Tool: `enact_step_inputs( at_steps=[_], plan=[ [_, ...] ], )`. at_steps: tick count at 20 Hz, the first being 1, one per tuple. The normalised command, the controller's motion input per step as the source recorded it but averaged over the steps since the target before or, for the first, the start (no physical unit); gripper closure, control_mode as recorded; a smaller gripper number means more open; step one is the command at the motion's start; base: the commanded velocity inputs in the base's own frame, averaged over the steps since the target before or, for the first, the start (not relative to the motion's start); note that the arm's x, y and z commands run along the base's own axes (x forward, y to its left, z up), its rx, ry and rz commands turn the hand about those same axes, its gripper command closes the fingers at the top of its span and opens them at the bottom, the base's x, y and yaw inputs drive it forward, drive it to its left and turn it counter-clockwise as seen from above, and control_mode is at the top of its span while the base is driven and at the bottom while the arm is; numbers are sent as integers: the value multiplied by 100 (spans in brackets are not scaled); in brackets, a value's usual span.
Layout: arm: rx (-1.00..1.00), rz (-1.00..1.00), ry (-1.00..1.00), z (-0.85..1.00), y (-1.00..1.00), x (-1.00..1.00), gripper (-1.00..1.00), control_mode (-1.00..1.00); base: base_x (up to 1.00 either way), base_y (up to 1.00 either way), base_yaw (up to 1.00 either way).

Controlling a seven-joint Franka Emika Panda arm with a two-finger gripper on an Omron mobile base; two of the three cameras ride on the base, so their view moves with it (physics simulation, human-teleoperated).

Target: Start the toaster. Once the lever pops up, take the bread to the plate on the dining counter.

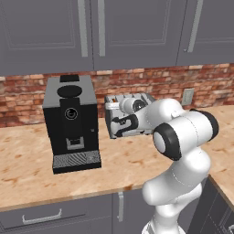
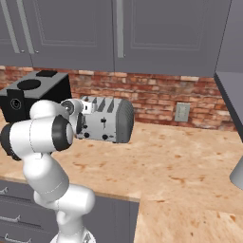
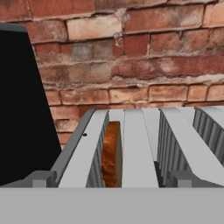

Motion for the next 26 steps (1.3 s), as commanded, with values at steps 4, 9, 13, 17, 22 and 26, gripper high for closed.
enact_step_inputs(
  at_steps=[4,9,13,17,22,26],
  plan=[
    [0,0,0,0,0,0,-100,-100,0,0,0],
    [0,0,0,0,0,0,-100,-100,0,0,0],
    [0,0,0,0,0,0,-100,-100,0,0,0],
    [0,0,0,0,0,0,-100,-100,0,0,0],
    [0,0,0,0,0,0,-100,-100,0,0,0],
    [0,0,0,0,0,0,-100,-100,0,0,0]
  ],
)
